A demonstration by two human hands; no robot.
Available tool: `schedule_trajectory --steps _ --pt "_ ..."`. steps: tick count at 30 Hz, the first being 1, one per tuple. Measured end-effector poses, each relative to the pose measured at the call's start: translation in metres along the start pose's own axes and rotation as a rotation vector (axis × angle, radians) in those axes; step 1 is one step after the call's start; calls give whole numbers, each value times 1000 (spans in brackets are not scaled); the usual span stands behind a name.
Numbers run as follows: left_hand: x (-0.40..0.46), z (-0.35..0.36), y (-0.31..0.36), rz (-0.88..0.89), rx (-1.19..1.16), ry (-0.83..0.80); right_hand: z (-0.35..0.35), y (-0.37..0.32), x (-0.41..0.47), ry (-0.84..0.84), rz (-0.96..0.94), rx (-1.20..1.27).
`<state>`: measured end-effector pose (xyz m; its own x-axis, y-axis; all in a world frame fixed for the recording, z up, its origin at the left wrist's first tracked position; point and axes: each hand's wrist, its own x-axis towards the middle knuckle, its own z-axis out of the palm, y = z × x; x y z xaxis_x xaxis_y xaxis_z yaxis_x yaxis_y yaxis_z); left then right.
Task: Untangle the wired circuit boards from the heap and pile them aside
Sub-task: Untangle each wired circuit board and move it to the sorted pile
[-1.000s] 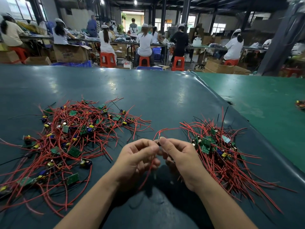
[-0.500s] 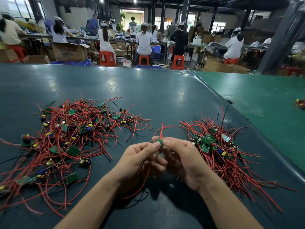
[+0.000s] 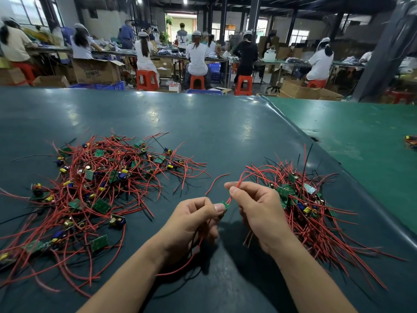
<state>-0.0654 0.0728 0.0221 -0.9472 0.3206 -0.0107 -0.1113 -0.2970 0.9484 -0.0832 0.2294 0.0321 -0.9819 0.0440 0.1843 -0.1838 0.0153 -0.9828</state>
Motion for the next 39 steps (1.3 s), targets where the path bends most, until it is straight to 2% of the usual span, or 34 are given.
schedule_trajectory --steps 5,10,14,16,19,24,27,29,30,33,39 --pt "0 -3 -4 11 67 -25 -14 3 11 160 -67 -114" --pt "1 -2 -4 11 43 -32 -12 2 10 184 -197 -266" --pt "-2 -5 -3 -3 86 -99 -15 4 14 256 -128 -121" --pt "-4 -5 -2 -14 87 -120 -15 5 16 230 -92 -63" --pt "-3 -6 -1 -15 77 -105 -15 4 14 183 -115 -37" --pt "-2 -5 -3 15 69 -67 -18 4 14 256 -110 -18" --pt "0 -4 -4 76 3 52 -15 1 14 182 133 190" --pt "2 -5 -5 117 22 148 -11 -1 11 34 328 210" --pt "2 -5 -5 127 62 174 -8 -2 8 -53 359 169" --pt "0 -1 -6 127 182 149 -2 -1 -1 -229 288 40" --pt "2 -2 -4 106 177 91 -7 -4 4 -68 220 167"
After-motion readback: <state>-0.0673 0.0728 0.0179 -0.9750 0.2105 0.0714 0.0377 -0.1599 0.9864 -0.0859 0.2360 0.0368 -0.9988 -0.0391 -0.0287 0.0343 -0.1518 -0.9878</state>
